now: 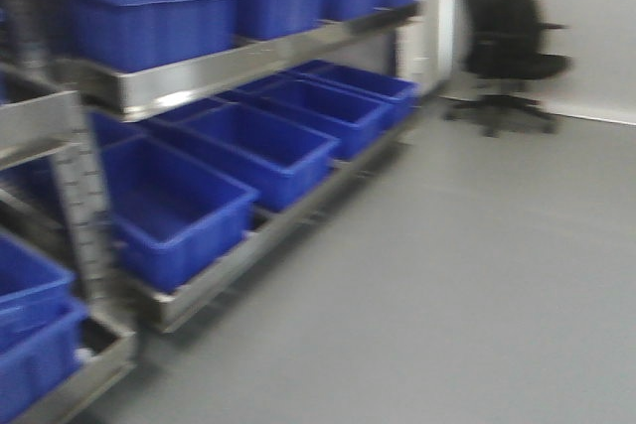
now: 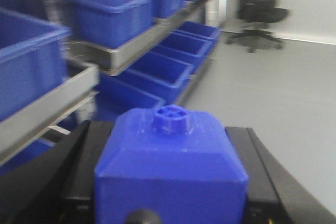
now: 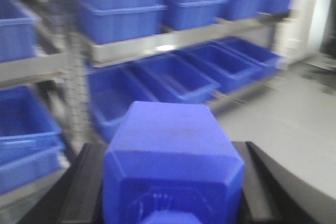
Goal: Pick and sort blue part to right shelf
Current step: 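Drive the base up to the rack of open blue bins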
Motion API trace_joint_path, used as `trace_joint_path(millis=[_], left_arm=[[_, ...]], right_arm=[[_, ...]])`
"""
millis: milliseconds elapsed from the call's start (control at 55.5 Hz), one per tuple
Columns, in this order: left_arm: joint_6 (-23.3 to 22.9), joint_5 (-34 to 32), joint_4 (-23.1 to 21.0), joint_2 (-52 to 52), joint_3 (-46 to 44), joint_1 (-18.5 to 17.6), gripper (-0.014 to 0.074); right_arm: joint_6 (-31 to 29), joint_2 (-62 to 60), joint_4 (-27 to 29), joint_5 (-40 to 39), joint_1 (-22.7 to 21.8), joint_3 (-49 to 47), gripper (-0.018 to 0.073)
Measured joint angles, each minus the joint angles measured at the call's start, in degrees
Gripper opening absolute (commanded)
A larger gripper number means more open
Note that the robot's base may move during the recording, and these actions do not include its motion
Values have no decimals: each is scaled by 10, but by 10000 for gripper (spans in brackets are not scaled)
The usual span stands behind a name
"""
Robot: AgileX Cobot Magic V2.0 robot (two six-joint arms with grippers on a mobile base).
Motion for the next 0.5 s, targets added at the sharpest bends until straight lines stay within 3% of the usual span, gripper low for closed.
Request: trace_joint_path(millis=[504], left_arm=[[0,0,0,0,0,0,333]], right_arm=[[0,0,0,0,0,0,185]])
